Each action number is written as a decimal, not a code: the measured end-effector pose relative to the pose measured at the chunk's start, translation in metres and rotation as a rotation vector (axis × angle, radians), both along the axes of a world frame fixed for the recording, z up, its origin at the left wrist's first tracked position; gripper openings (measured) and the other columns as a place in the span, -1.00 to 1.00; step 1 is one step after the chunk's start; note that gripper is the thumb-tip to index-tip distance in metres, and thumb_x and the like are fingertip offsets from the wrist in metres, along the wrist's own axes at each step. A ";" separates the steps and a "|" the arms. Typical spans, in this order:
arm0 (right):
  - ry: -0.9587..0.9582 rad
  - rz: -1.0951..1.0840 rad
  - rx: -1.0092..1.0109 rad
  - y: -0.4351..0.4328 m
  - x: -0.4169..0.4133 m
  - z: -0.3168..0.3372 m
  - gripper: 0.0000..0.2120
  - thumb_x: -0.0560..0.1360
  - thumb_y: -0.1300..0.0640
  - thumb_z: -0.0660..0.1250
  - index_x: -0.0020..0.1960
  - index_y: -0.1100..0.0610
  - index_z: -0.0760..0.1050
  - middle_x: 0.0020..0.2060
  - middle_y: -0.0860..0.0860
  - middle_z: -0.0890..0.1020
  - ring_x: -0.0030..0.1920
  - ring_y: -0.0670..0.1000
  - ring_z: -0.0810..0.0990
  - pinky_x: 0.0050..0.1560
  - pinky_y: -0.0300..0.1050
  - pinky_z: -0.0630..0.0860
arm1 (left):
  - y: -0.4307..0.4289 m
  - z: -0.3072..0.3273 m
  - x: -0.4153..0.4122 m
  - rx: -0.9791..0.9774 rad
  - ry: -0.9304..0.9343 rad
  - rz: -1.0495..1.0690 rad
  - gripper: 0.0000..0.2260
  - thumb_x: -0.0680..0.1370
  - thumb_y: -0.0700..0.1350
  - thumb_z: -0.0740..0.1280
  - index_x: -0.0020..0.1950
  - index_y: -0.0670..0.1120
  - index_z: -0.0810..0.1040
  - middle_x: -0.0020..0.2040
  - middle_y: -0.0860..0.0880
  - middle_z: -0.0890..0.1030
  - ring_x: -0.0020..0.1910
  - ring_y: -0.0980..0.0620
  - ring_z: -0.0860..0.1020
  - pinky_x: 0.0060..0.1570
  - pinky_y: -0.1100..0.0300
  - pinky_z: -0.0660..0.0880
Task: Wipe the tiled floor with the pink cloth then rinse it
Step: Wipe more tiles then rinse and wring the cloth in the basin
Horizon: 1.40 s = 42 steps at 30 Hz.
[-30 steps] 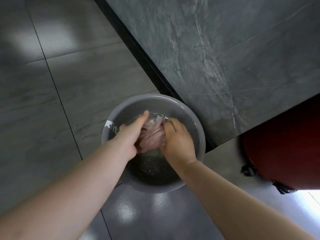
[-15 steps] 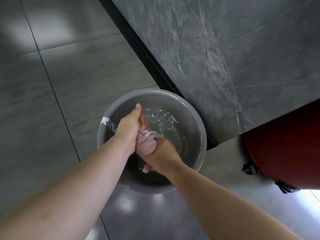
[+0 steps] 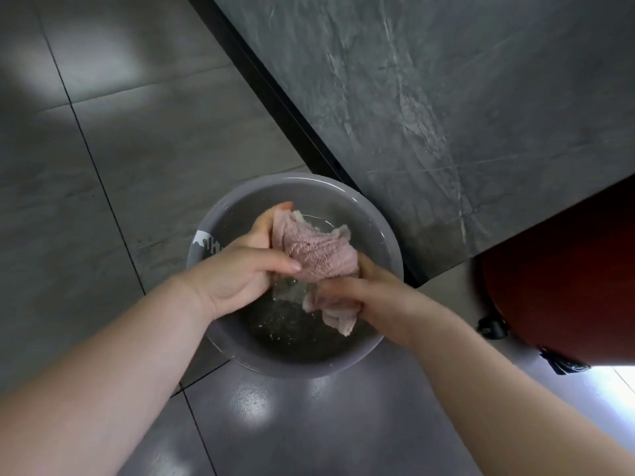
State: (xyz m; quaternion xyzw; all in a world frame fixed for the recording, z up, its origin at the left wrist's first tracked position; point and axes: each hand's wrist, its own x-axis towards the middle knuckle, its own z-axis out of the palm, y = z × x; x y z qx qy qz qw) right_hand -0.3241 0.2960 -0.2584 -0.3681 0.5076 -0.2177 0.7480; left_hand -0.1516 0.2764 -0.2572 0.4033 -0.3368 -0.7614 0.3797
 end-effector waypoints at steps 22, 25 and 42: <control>0.312 -0.872 -0.078 0.066 -0.053 -0.017 -0.76 0.40 0.04 0.43 -0.24 0.15 0.42 -0.24 0.14 0.59 -0.15 0.12 0.58 0.02 0.10 0.55 | 0.032 -0.006 -0.086 0.023 -0.523 0.040 -0.85 0.41 -0.18 0.40 -0.05 -0.09 0.53 -0.08 -0.10 0.62 -0.07 -0.07 0.60 -0.02 0.05 0.54; 0.447 -0.829 -0.052 0.068 -0.054 -0.029 -0.77 0.43 0.05 0.40 -0.20 0.10 0.36 -0.23 0.05 0.55 -0.13 0.07 0.54 0.00 0.01 0.52 | 0.035 -0.019 -0.086 0.009 -0.739 -0.053 -0.85 0.40 -0.15 0.37 -0.06 -0.14 0.56 -0.12 -0.10 0.63 -0.08 -0.05 0.59 -0.17 0.19 0.48; 0.382 -0.152 -0.320 0.065 -0.074 -0.007 -0.57 0.21 -0.12 0.46 0.01 -0.10 0.41 -0.10 -0.26 0.53 -0.13 -0.38 0.53 -0.12 -0.54 0.43 | 0.024 -0.003 -0.083 -0.474 -0.739 -0.130 -0.76 0.45 -0.12 0.36 -0.37 0.08 0.40 -0.39 0.06 0.48 -0.39 0.26 0.45 -0.31 0.52 0.33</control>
